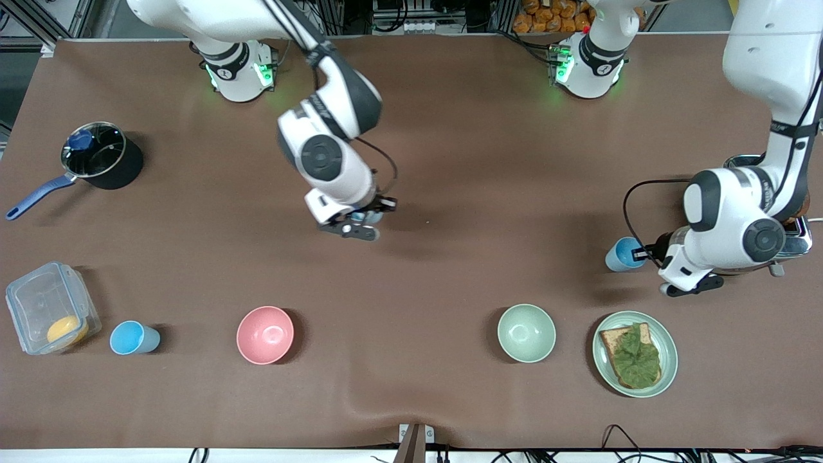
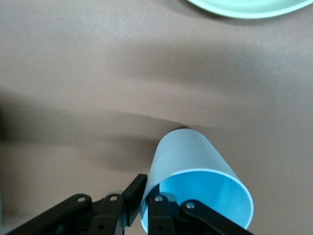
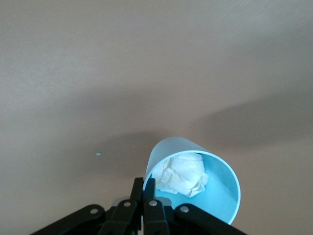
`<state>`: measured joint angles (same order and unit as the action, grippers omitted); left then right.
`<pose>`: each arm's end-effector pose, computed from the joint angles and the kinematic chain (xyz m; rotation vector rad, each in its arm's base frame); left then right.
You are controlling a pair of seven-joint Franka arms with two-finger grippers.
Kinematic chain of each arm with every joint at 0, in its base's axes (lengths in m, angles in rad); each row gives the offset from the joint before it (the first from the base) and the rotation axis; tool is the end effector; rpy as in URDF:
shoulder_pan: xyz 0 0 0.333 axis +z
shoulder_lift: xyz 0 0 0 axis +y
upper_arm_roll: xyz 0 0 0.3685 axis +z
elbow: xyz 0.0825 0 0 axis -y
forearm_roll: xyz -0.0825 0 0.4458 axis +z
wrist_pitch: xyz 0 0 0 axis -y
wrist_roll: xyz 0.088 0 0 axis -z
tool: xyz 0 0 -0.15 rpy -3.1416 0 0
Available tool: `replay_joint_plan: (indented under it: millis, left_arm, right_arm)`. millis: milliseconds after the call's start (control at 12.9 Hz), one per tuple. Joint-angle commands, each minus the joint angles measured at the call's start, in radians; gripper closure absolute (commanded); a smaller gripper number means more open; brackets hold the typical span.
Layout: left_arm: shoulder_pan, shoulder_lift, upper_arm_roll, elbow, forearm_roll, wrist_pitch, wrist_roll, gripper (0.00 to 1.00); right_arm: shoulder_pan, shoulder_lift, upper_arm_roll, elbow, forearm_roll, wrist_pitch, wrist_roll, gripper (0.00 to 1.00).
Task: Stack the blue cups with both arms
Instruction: 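Lift the cups and carry both toward the table center, then set the paper cup down with the right gripper while the left gripper approaches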
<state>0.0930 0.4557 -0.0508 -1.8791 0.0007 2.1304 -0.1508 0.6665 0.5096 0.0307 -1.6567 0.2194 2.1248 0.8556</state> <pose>0.6704 0.0292 0.2144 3.0992 0.3039 -0.3199 0.5650 0.4935 0.2812 -2.9881 0.4237 0.2562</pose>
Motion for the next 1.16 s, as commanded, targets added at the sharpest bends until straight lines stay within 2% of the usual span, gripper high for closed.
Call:
replay_joint_plan:
  millis: [0, 387, 465, 542, 619, 852, 1084]
  left_arm:
    - [0.004, -0.159, -0.001, -0.116, 0.007, -0.018, -0.021, 1.0]
    - [-0.001, -0.339, -0.006, -0.236, -0.053, -0.018, -0.032, 1.0]
    - [-0.007, -0.347, -0.017, -0.236, -0.066, -0.021, -0.061, 1.0]
    - [0.001, -0.348, -0.059, -0.233, -0.067, -0.032, -0.096, 1.0]
    - [0.001, -0.35, -0.076, -0.233, -0.067, -0.053, -0.107, 1.0]
    - [-0.002, -0.368, -0.118, -0.218, -0.102, -0.104, -0.137, 1.0]
    - [-0.006, -0.355, -0.204, -0.166, -0.116, -0.152, -0.263, 1.0]
  right_arm:
    - [0.068, 0.058, -0.014, 0.048, 0.011, 0.05, 0.129, 1.0]
    - [0.107, 0.104, -0.015, 0.049, 0.0, 0.124, 0.141, 1.0]
    - [0.107, 0.105, -0.015, 0.049, -0.006, 0.124, 0.143, 0.85]
    - [0.107, 0.107, -0.015, 0.049, -0.008, 0.124, 0.146, 0.2]
    - [0.107, 0.102, -0.015, 0.049, -0.009, 0.121, 0.145, 0.0]
    - [0.096, 0.083, -0.021, 0.064, -0.009, 0.095, 0.138, 0.0]
    - [0.045, 0.003, -0.04, 0.101, -0.02, -0.084, 0.131, 0.0]
